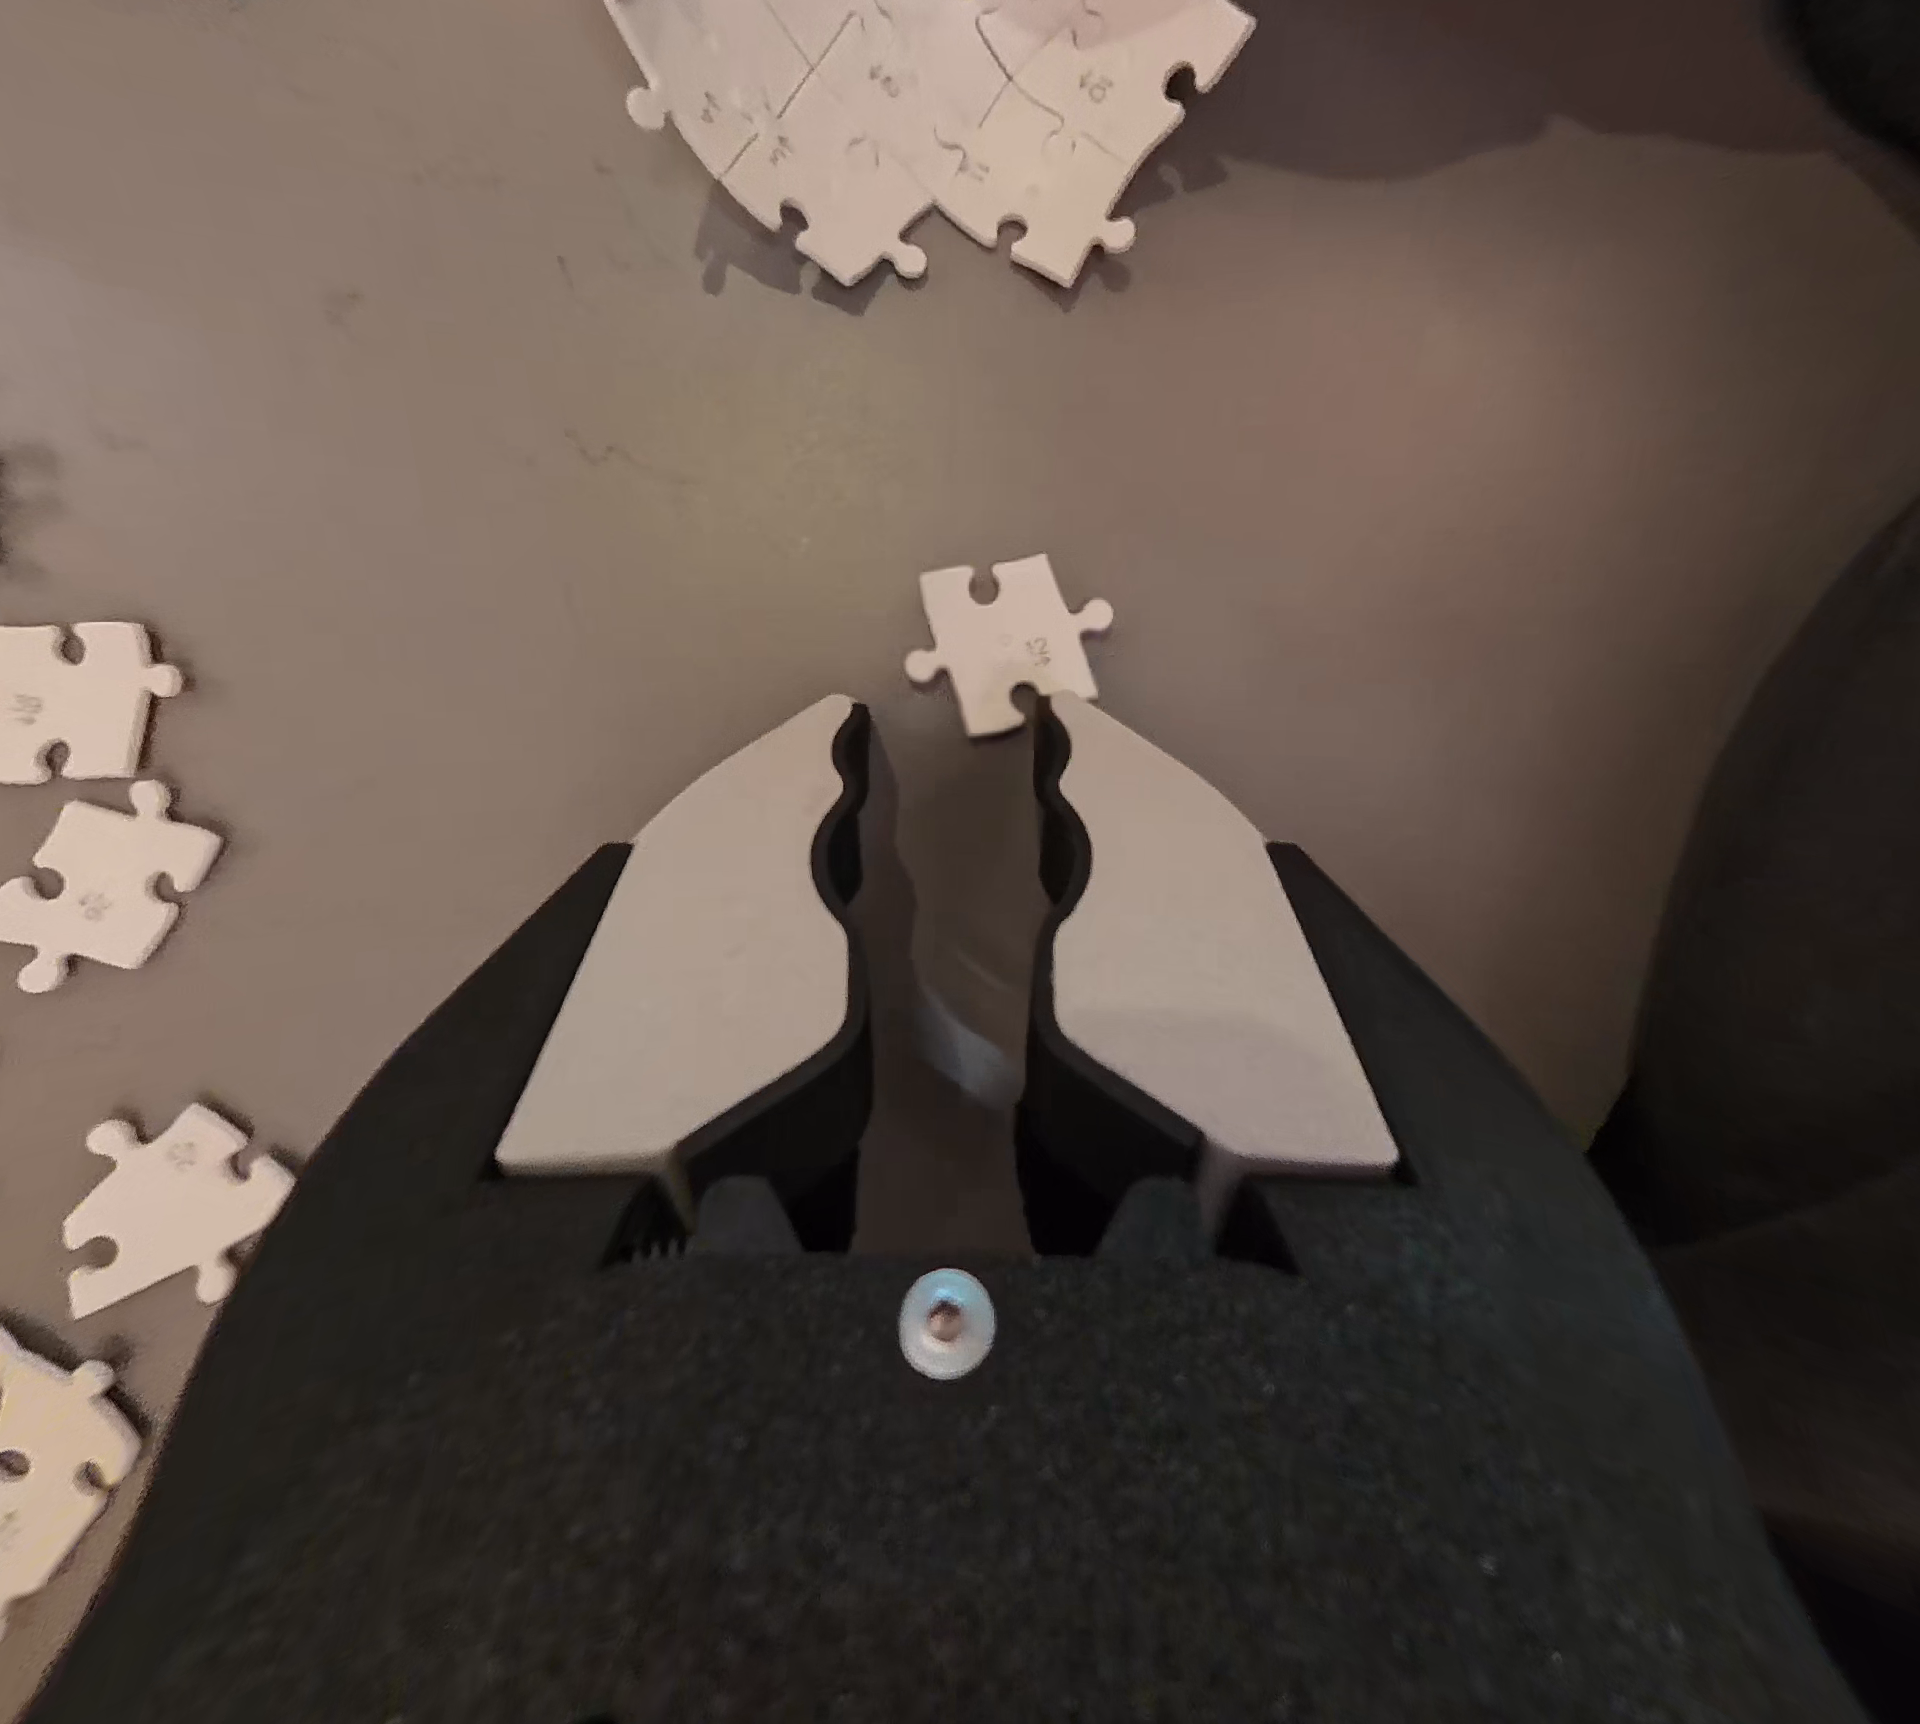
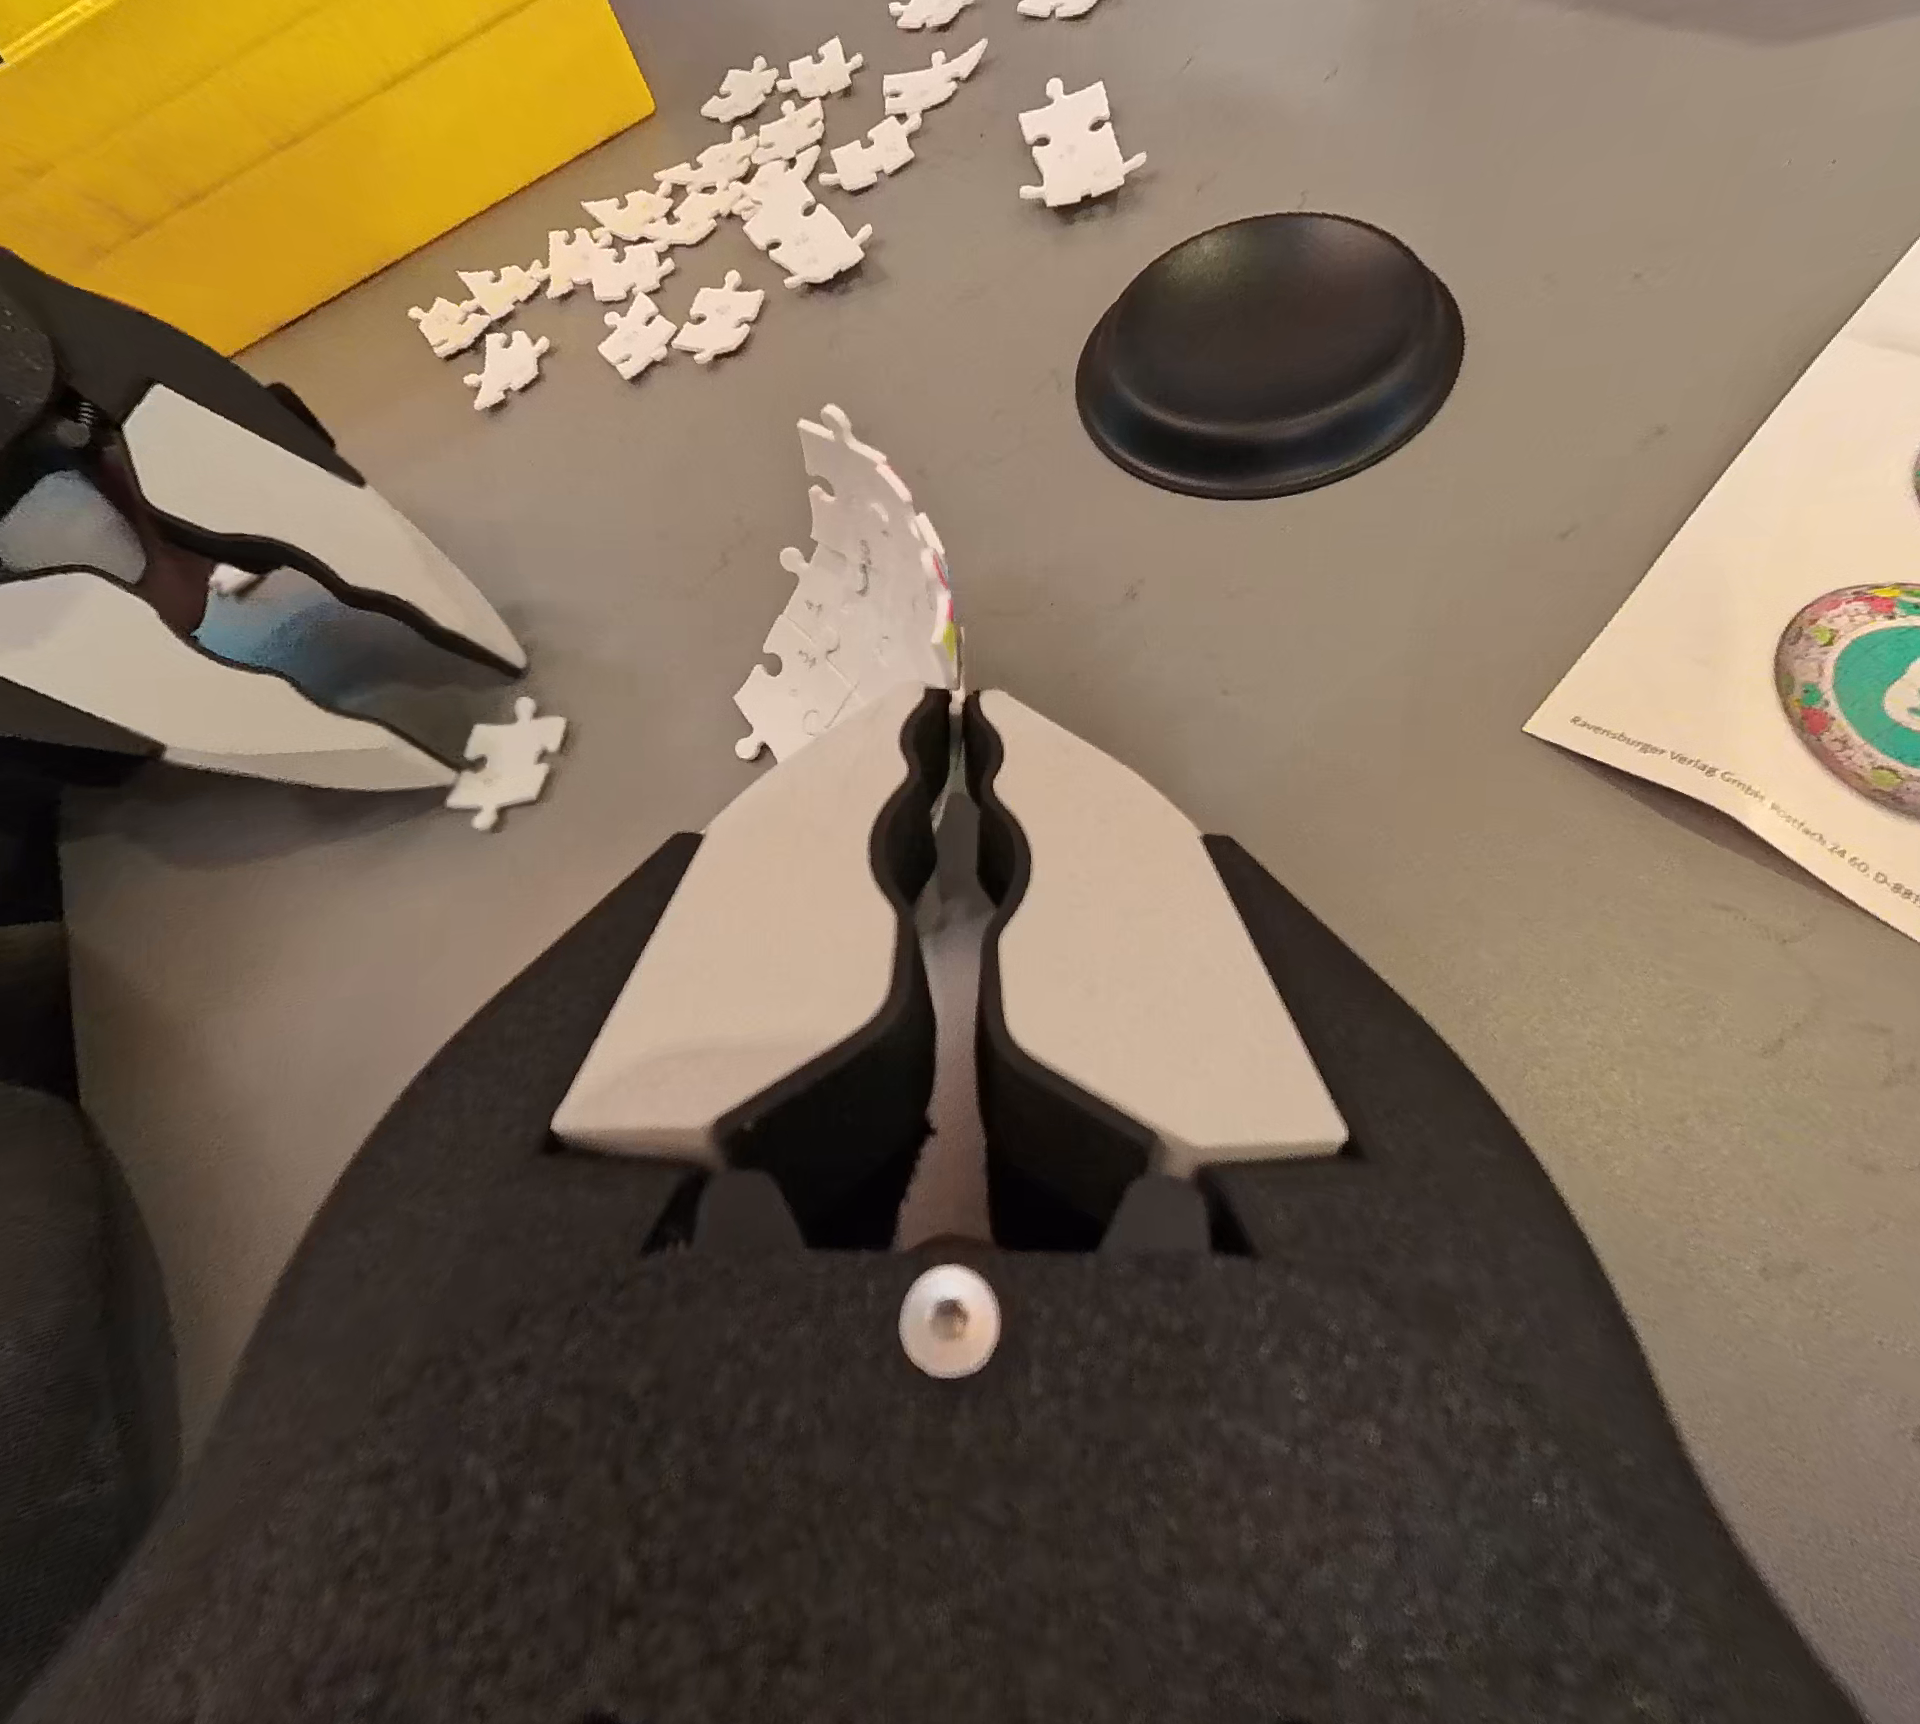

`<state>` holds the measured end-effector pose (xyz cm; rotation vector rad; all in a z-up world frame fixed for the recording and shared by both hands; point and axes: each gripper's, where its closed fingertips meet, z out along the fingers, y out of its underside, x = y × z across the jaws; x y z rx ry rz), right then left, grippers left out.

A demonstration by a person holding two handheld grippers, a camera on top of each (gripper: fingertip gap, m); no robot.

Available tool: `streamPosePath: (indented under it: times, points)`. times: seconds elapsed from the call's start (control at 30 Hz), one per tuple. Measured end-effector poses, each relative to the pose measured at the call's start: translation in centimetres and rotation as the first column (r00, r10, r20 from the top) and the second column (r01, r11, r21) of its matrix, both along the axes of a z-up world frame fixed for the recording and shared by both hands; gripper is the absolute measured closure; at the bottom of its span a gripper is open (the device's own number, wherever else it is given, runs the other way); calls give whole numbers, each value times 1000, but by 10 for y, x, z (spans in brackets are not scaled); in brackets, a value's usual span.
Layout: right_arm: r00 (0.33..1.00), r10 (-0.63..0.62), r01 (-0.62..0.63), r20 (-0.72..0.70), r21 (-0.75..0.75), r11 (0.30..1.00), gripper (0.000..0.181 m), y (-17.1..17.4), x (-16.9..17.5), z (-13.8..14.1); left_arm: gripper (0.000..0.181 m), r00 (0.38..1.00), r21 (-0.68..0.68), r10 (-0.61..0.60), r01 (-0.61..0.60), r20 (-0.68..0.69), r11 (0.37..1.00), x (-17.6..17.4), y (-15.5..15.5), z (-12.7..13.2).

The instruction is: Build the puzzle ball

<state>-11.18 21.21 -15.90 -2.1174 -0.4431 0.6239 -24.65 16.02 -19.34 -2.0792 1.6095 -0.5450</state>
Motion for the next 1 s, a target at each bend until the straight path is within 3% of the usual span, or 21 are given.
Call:
streamPosePath:
  times: [0.23,0.67,0.77,1.0]
  points:
    - [1000,-2,2,4,1,1000,179,0,1,0,152,999,34,34,-33,-38,999,-9,16,0]
    - [1000,-3,3,4,0,1000,179,0,1,0,151,998,-91,14,-8,65,996,4,-9,15]
    - [1000,-3,3,2,-2,1000,179,0,1,0,162,999,-99,-23,26,34,995,4,-15,8]
    - [1000,-3,3,4,-1,1000,179,0,2,0,159,999,-104,-37,40,35,994,8,-10,3]
